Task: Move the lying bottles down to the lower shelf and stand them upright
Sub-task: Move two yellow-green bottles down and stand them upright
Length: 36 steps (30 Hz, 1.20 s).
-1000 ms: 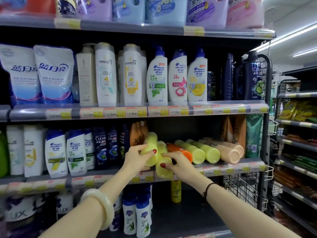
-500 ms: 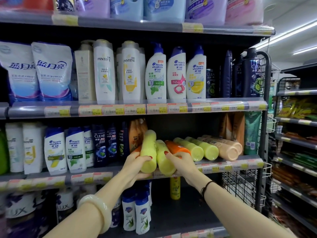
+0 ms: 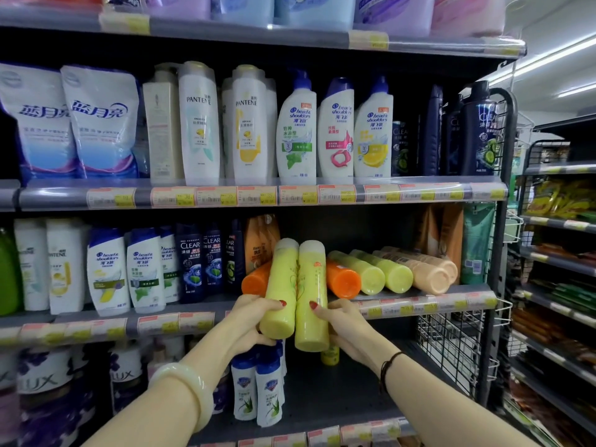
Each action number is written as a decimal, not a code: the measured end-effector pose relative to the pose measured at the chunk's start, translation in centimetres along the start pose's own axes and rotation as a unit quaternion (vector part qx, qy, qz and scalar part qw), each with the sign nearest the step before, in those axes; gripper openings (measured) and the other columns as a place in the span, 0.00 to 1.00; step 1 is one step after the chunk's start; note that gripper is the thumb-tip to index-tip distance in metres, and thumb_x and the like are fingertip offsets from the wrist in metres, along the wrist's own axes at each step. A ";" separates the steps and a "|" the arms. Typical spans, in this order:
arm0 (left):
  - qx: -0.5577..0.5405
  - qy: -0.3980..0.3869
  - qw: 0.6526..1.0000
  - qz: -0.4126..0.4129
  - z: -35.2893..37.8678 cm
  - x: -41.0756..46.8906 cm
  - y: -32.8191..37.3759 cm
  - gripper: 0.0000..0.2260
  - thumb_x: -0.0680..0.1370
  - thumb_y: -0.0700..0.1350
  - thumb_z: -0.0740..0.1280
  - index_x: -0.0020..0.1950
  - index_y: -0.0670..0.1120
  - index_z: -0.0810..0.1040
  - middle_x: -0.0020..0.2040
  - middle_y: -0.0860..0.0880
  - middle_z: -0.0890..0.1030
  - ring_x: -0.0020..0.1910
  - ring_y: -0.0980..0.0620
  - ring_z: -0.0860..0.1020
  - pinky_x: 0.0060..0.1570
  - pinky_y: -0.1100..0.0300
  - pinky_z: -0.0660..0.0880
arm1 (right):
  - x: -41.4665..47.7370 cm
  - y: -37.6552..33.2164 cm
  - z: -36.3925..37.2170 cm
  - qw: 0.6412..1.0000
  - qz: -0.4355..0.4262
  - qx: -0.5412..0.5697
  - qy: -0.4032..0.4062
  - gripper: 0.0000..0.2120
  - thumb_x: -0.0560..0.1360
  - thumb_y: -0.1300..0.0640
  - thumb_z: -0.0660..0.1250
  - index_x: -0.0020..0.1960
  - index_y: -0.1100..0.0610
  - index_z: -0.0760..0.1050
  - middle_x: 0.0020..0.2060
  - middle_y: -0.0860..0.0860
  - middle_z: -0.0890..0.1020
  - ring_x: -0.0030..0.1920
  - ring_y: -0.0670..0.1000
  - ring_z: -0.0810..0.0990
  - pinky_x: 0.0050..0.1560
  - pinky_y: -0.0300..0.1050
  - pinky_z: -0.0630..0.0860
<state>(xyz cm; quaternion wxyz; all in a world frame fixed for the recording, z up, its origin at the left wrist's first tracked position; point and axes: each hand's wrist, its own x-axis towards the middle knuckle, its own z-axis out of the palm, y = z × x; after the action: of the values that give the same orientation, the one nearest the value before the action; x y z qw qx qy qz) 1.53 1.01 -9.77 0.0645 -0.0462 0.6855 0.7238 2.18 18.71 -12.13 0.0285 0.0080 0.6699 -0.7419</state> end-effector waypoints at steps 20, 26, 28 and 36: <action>0.075 -0.102 0.992 -0.008 -0.7 0.3 -2.5 0.30 0.68 0.30 0.71 0.65 0.47 0.66 0.62 0.44 0.73 0.64 0.41 0.72 0.59 0.33 0.72 | -0.4 2.6 -1.4 0.997 -0.028 -0.017 -0.075 0.27 0.71 0.72 0.67 0.66 0.57 0.64 0.54 0.53 0.77 0.52 0.51 0.79 0.43 0.47 0.77; 0.094 -0.110 0.989 0.002 0.5 0.1 -3.9 0.32 0.66 0.30 0.72 0.66 0.50 0.68 0.59 0.46 0.79 0.62 0.42 0.75 0.60 0.31 0.70 | -0.7 2.8 -2.7 0.993 -0.041 -0.055 -0.094 0.31 0.68 0.73 0.70 0.64 0.51 0.67 0.59 0.55 0.77 0.58 0.55 0.78 0.56 0.57 0.77; 0.106 -0.108 0.988 0.013 1.0 0.2 -4.5 0.35 0.65 0.30 0.72 0.67 0.52 0.66 0.60 0.46 0.80 0.61 0.43 0.75 0.61 0.33 0.70 | -0.6 3.0 -3.2 0.991 -0.037 -0.069 -0.106 0.30 0.68 0.73 0.69 0.65 0.52 0.68 0.56 0.54 0.80 0.56 0.54 0.80 0.55 0.58 0.78; 0.095 -0.132 0.986 0.027 2.3 0.9 -9.1 0.32 0.69 0.29 0.71 0.68 0.50 0.68 0.60 0.45 0.80 0.58 0.47 0.79 0.53 0.49 0.77 | 0.3 6.2 -5.8 0.991 -0.012 -0.063 -0.116 0.28 0.68 0.74 0.69 0.60 0.51 0.69 0.50 0.52 0.82 0.53 0.52 0.81 0.49 0.54 0.80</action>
<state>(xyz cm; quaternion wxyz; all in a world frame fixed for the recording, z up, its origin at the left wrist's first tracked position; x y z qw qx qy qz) 2.10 3.81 -18.75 0.1390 0.0750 0.7378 0.6563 2.05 23.84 -18.94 0.0980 -0.0877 0.7076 -0.6943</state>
